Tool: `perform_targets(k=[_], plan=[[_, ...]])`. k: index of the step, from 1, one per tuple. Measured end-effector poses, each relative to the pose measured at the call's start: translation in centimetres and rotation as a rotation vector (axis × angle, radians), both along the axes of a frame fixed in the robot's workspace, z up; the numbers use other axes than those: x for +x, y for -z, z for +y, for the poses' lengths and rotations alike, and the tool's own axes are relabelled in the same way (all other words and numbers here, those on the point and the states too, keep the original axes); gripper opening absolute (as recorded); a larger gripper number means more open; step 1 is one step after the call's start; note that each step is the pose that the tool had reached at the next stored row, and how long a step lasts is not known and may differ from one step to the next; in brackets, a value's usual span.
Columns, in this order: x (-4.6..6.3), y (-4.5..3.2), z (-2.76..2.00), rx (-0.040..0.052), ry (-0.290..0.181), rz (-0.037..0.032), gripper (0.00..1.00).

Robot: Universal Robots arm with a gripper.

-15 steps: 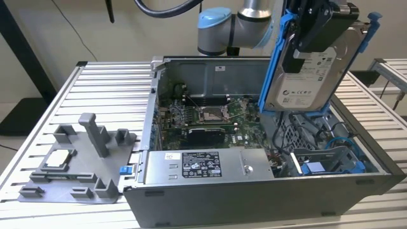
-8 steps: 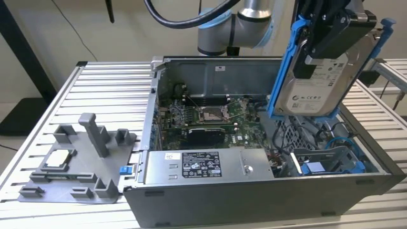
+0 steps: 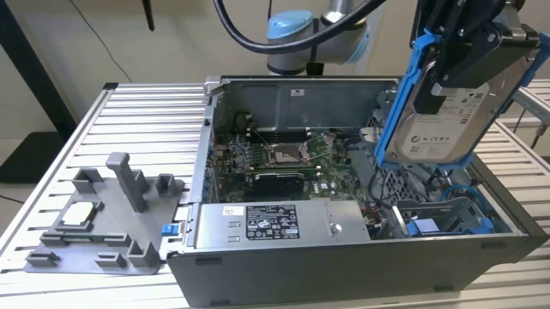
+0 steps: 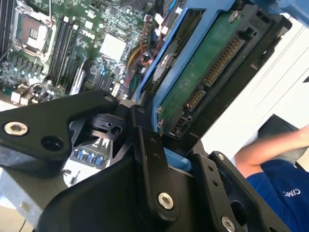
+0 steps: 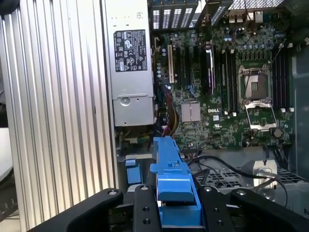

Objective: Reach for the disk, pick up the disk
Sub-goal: 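Pick up the disk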

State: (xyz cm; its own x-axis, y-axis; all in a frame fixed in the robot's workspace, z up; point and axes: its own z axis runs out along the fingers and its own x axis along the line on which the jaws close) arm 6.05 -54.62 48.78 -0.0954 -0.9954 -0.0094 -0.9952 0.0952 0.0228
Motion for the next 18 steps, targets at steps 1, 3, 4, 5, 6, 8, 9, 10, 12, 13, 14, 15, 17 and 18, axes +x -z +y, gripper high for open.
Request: perform_targets(k=[1,3,4,5,6,8,9,10,12,13,14,15,17,18], plan=[[0.2,0.04,-0.11,-0.0001,0.0,0.0001,0.0],[0.6,0.13,-0.32,0.0,0.0,0.0002,0.0],[0.8,0.18,-0.43,0.0,0.0,0.0002,0.0],[1.0,0.23,-0.55,0.0,0.0,0.0003,0.0],[1.2,0.27,-0.67,0.0,0.0,0.0004,0.0],[1.5,0.37,-0.9,-0.0001,0.0,0.0006,0.0],[1.7,0.43,-1.01,0.0,0.0,0.0007,0.0],[1.9,0.47,-1.12,0.0,0.0,0.0008,0.0],[2.2,0.57,-1.33,0.0,0.0,0.001,0.0],[2.4,0.62,-1.43,-0.0001,0.0,0.0011,0.0],[2.6,0.67,-1.51,0.0,0.0,0.0011,0.0],[2.7,0.72,-1.61,-0.0001,0.0,0.0012,0.0],[3.0,0.82,-1.79,-0.0001,0.0,0.0012,0.0],[3.1,0.88,-1.88,-0.0001,0.0,0.0012,0.0]])
